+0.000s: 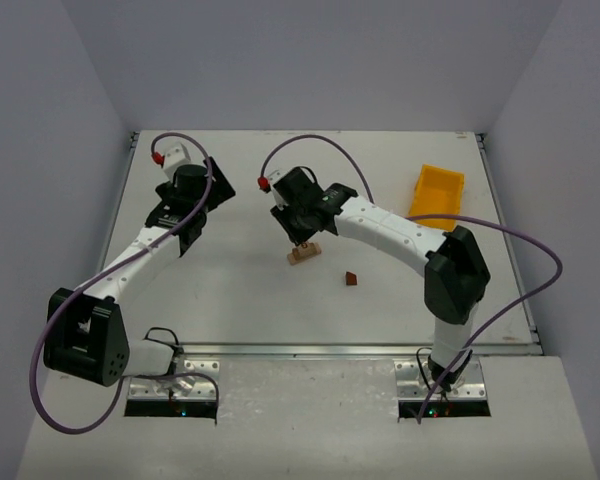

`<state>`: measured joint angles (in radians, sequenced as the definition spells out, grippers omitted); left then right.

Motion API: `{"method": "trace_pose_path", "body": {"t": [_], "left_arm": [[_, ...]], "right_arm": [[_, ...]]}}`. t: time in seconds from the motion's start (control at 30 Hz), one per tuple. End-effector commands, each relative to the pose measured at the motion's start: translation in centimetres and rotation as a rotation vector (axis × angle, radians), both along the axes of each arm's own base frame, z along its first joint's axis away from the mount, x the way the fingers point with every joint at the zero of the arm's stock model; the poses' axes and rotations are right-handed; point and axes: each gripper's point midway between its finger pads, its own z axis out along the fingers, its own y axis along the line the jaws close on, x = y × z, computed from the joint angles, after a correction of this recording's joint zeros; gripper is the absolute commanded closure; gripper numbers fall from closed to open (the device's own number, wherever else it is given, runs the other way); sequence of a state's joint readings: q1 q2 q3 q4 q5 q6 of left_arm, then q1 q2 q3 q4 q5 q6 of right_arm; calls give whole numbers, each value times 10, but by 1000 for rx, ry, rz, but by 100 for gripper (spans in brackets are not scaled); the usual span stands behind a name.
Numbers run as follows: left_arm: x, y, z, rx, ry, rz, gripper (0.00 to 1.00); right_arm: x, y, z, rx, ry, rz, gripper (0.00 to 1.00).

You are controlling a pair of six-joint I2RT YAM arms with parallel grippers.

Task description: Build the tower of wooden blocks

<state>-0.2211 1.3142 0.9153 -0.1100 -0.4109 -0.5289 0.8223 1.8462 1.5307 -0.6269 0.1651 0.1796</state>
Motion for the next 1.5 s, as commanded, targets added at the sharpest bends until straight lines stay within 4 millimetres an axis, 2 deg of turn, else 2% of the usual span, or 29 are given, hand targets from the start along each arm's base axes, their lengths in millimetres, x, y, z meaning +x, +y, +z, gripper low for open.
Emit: {"method": "trace_pose_path", "body": {"t": [0.0, 0.17, 0.27, 0.5, 1.03, 1.47], "left_arm": [[7, 11, 9, -2, -55, 56, 0], [7, 11, 8, -4, -56, 57, 0], [10, 5, 8, -21, -56, 24, 0], [9, 6, 7, -27, -53, 27, 0], [10, 1, 6, -39, -53, 3, 0], [10, 0, 5, -43, -50, -7, 0]], "right_arm": [[8, 7, 0, -34, 36, 39, 91], [16, 2, -4, -73, 43, 21, 90], [18, -3, -7, -104, 60, 19, 90], [13, -10, -14, -146, 91, 30, 91], [20, -6, -22, -158, 95, 27, 89], [24, -10, -28, -148, 110, 7, 89]]}}
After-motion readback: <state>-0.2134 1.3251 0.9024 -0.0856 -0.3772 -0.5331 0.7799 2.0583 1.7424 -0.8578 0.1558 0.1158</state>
